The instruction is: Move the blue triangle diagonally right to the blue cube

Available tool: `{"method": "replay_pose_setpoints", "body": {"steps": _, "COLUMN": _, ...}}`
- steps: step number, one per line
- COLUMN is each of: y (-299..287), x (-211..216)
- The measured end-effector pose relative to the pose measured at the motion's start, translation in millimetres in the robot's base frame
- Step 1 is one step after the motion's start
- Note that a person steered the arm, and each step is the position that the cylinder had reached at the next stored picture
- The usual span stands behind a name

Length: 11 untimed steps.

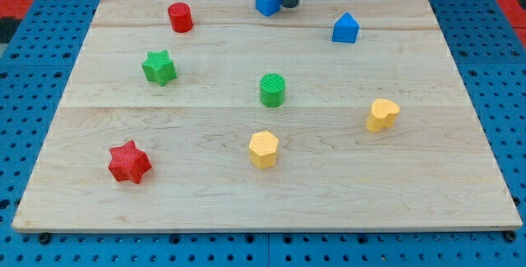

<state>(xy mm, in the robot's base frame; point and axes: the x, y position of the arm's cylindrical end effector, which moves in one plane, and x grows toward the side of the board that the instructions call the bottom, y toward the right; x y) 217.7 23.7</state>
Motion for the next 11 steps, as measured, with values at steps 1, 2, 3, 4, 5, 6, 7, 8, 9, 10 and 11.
{"method": "replay_pose_setpoints", "body": {"steps": 1, "y": -32, "x": 18}}
{"method": "replay_pose_setpoints", "body": {"steps": 2, "y": -27, "x": 62}}
{"method": "replay_pose_setpoints", "body": {"steps": 3, "y": -7, "x": 106}}
{"method": "replay_pose_setpoints", "body": {"steps": 4, "y": 40, "x": 126}}
{"method": "replay_pose_setpoints", "body": {"steps": 5, "y": 94, "x": 123}}
{"method": "replay_pose_setpoints", "body": {"steps": 6, "y": 121, "x": 107}}
{"method": "replay_pose_setpoints", "body": {"steps": 7, "y": 101, "x": 82}}
{"method": "replay_pose_setpoints", "body": {"steps": 8, "y": 67, "x": 71}}
{"method": "replay_pose_setpoints", "body": {"steps": 9, "y": 66, "x": 72}}
{"method": "replay_pose_setpoints", "body": {"steps": 10, "y": 70, "x": 72}}
{"method": "replay_pose_setpoints", "body": {"steps": 11, "y": 98, "x": 77}}
